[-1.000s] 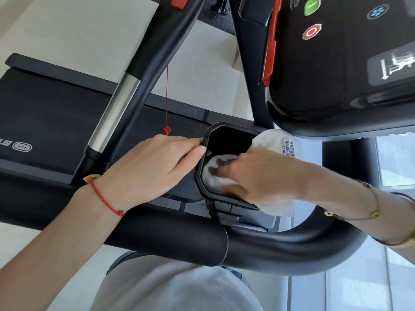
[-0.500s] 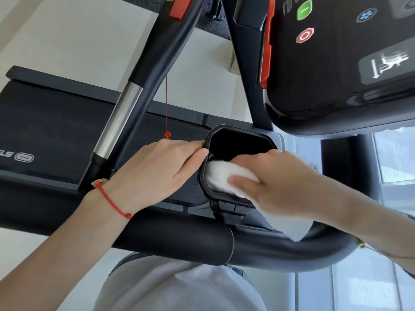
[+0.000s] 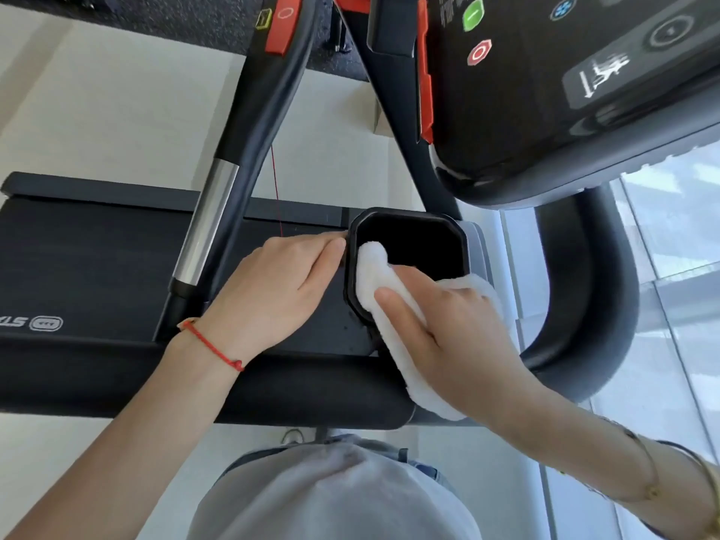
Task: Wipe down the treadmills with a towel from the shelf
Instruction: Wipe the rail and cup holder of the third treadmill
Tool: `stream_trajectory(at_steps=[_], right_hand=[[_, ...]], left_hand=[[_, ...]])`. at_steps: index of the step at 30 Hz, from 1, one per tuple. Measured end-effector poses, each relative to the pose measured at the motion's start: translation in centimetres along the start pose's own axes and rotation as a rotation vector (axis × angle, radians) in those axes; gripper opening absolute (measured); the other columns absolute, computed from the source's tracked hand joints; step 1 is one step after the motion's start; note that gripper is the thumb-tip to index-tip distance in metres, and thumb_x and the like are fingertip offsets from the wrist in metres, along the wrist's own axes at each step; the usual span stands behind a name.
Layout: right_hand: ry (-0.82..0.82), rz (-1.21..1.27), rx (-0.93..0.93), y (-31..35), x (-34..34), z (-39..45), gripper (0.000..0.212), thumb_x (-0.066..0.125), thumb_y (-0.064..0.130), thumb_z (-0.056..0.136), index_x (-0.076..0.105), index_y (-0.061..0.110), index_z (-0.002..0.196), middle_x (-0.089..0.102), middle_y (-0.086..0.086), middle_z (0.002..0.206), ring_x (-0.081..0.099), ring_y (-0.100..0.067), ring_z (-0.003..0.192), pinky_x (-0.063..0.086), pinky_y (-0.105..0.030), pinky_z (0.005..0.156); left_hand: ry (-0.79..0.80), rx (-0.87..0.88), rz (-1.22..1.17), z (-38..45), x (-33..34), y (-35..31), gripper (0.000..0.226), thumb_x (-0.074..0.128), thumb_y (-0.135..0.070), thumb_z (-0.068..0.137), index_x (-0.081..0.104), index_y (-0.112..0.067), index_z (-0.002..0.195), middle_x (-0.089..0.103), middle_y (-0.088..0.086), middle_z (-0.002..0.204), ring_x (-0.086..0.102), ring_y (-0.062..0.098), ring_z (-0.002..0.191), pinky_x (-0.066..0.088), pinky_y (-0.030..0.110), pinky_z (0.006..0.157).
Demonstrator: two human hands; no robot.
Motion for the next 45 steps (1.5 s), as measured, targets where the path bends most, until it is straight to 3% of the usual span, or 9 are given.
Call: stream_trajectory(at_steps=[6, 9, 14, 18, 22, 25, 31, 34, 45], right_hand=[[-0.113, 0.225, 0.097, 2.1, 1.0, -1.2, 0.059, 0.023, 0.050, 0.098, 0.030, 0.023, 0.150, 0.058, 0.010, 0.086, 0.051, -0.009, 0.081, 0.034, -0.024, 0.065], [-0.111, 0.154, 0.096, 2.8, 2.3, 1.0, 0.059, 0.028, 0.042, 0.101, 0.015, 0.014, 0.152, 0.058, -0.005, 0.119, 0.057, -0.017, 0.091, 0.029, -0.023, 0.064], [-0.052, -0.057, 0.089, 3.1, 3.7, 2.4, 0.067, 0.035, 0.029, 0.103, -0.002, 0.006, 0.153, 0.010, -0.017, 0.159, 0.049, -0.027, 0.122, 0.034, -0.020, 0.076], [0.015, -0.168, -0.018, 2.8, 3.5, -0.2, 0.077, 0.051, 0.016, 0.097, 0.000, 0.020, 0.155, 0.005, -0.009, 0.162, 0.038, -0.020, 0.137, 0.038, -0.020, 0.099], [0.024, -0.058, -0.134, 2.2, 2.2, 1.5, 0.058, 0.046, 0.014, 0.101, 0.021, 0.019, 0.153, 0.015, -0.008, 0.161, 0.011, -0.026, 0.149, 0.020, -0.031, 0.120], [0.021, -0.078, -0.167, 1.8, 1.5, 3.8, 0.051, 0.044, 0.015, 0.102, 0.028, 0.016, 0.151, 0.019, -0.008, 0.160, 0.009, -0.024, 0.150, 0.015, -0.033, 0.120], [-0.010, -0.263, -0.184, 0.1, 0.5, 7.0, 0.047, 0.041, 0.018, 0.103, 0.031, 0.016, 0.149, 0.036, -0.004, 0.152, 0.019, -0.019, 0.147, 0.012, -0.027, 0.119], [0.002, -0.210, -0.172, -0.4, 0.0, 6.8, 0.046, 0.048, 0.015, 0.100, 0.038, 0.013, 0.144, 0.045, -0.005, 0.144, 0.032, -0.021, 0.140, 0.020, -0.023, 0.113], [-0.087, -0.184, -0.029, -4.1, -1.0, 1.8, 0.051, 0.051, 0.022, 0.098, 0.038, 0.007, 0.144, 0.037, -0.011, 0.149, 0.031, -0.028, 0.140, 0.030, -0.031, 0.111]], left_hand=[[-0.108, 0.034, -0.126, 0.2, -0.6, -0.1, 0.038, 0.031, -0.036, 0.106, 0.062, -0.033, 0.129, 0.069, -0.019, 0.109, 0.063, 0.001, 0.104, 0.049, 0.023, 0.093], [-0.126, 0.052, -0.113, 0.3, -0.8, -0.3, 0.041, 0.031, -0.038, 0.105, 0.066, -0.019, 0.110, 0.069, -0.003, 0.087, 0.063, 0.010, 0.082, 0.051, 0.038, 0.077], [-0.147, 0.059, -0.057, 0.6, -1.2, 0.4, 0.039, 0.036, -0.040, 0.103, 0.060, -0.027, 0.130, 0.065, -0.014, 0.081, 0.059, -0.006, 0.074, 0.043, 0.007, 0.065], [-0.136, 0.064, -0.108, 0.5, -1.1, 0.7, 0.036, 0.042, -0.034, 0.103, 0.060, -0.028, 0.133, 0.068, -0.014, 0.102, 0.057, -0.017, 0.085, 0.040, 0.000, 0.076], [-0.184, 0.105, -0.085, 0.5, -1.5, 0.7, 0.033, 0.041, -0.024, 0.105, 0.066, -0.023, 0.125, 0.067, -0.009, 0.079, 0.060, 0.001, 0.071, 0.043, 0.011, 0.063], [-0.221, 0.101, -0.083, 0.4, -1.5, 0.9, 0.031, 0.041, -0.024, 0.105, 0.064, -0.021, 0.126, 0.060, -0.010, 0.065, 0.058, 0.002, 0.063, 0.042, 0.012, 0.058], [-0.162, 0.055, -0.086, 0.4, -1.0, 1.6, 0.051, 0.047, -0.040, 0.099, 0.043, -0.027, 0.148, 0.062, -0.027, 0.098, 0.064, -0.001, 0.085, 0.051, 0.011, 0.079], [-0.134, 0.083, -0.090, 0.3, -1.0, 1.4, 0.058, 0.048, -0.046, 0.094, 0.040, -0.030, 0.149, 0.059, -0.032, 0.102, 0.065, -0.001, 0.086, 0.057, 0.027, 0.085], [0.028, 0.136, -0.002, 0.0, -0.4, 0.8, 0.068, 0.045, -0.067, 0.084, 0.035, -0.044, 0.147, 0.057, -0.033, 0.104, 0.059, -0.008, 0.096, 0.055, 0.038, 0.090]])
Point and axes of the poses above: each hand's wrist, its own z-axis towards the middle knuckle, its own x-axis out of the palm, y = z × x, the point moved 4 cm from there along z, towards the middle knuckle
